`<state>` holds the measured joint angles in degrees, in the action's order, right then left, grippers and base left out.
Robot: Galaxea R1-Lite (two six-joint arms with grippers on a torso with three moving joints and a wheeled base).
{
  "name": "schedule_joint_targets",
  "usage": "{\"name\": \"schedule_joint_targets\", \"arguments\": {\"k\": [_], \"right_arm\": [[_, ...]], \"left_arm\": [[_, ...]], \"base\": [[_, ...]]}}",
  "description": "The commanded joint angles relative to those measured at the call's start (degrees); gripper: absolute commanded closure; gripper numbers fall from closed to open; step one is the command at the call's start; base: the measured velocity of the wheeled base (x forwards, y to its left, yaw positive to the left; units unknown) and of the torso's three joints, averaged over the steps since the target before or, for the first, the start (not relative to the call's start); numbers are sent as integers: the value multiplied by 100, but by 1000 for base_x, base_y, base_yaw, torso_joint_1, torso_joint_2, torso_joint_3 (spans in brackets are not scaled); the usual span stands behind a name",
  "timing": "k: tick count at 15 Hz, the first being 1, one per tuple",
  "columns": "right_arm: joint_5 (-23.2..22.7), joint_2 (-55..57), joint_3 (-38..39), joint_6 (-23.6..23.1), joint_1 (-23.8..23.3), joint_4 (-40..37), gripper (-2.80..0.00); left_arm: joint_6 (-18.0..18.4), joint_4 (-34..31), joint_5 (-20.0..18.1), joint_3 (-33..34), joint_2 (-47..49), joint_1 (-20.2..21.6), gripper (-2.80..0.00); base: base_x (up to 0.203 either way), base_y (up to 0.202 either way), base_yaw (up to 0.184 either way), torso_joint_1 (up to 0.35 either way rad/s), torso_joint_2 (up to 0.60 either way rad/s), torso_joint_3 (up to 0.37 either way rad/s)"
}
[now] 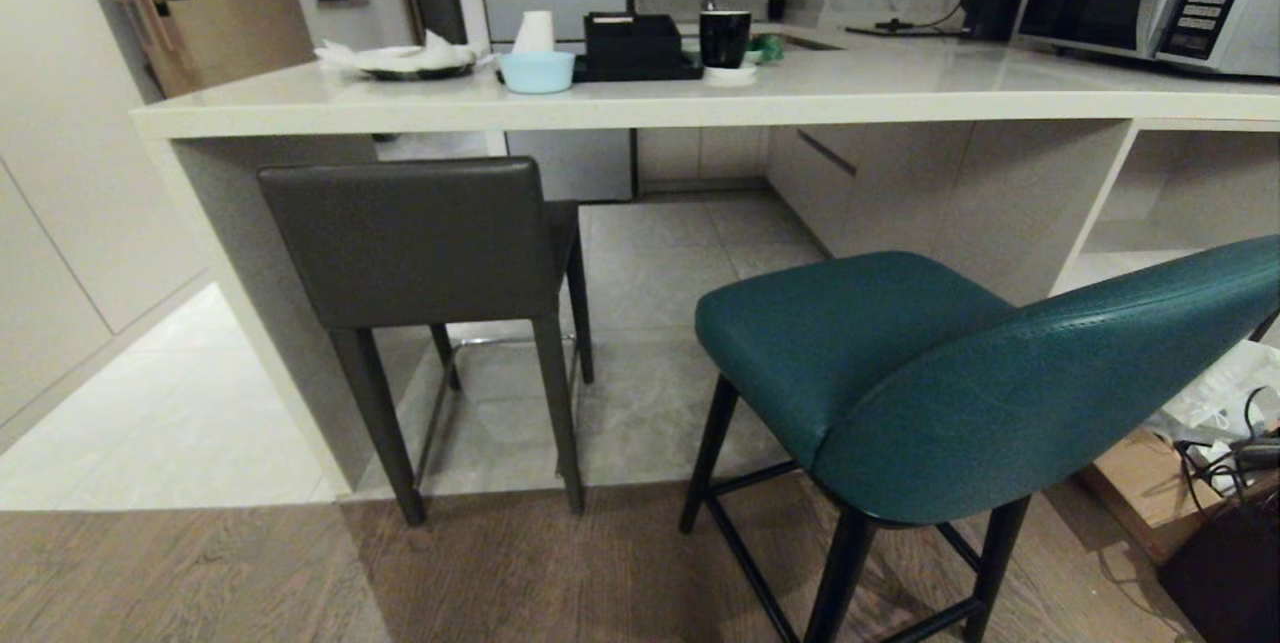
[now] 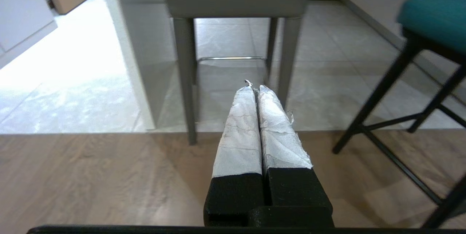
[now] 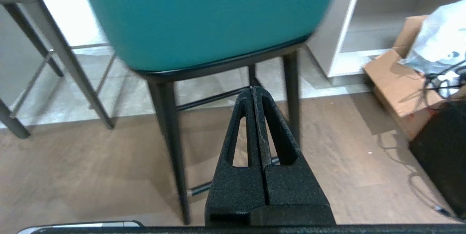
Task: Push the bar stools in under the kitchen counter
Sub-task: Pull the gray chair out from under the dining table
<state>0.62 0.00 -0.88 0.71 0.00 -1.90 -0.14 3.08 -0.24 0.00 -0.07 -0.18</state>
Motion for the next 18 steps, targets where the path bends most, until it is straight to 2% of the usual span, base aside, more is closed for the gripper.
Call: {"name": "schedule_joint_targets", "arguments": {"k": [1,18], "right_arm": [[-1,9,0,-1,0,6,0],[-1,9,0,-1,0,6,0]], "left_arm": [[-4,8,-2,105,7,1,0],[-4,8,-2,105,7,1,0]], "base": [[0,195,-4,0,2,4],[0,196,-2,3,2,2]]}}
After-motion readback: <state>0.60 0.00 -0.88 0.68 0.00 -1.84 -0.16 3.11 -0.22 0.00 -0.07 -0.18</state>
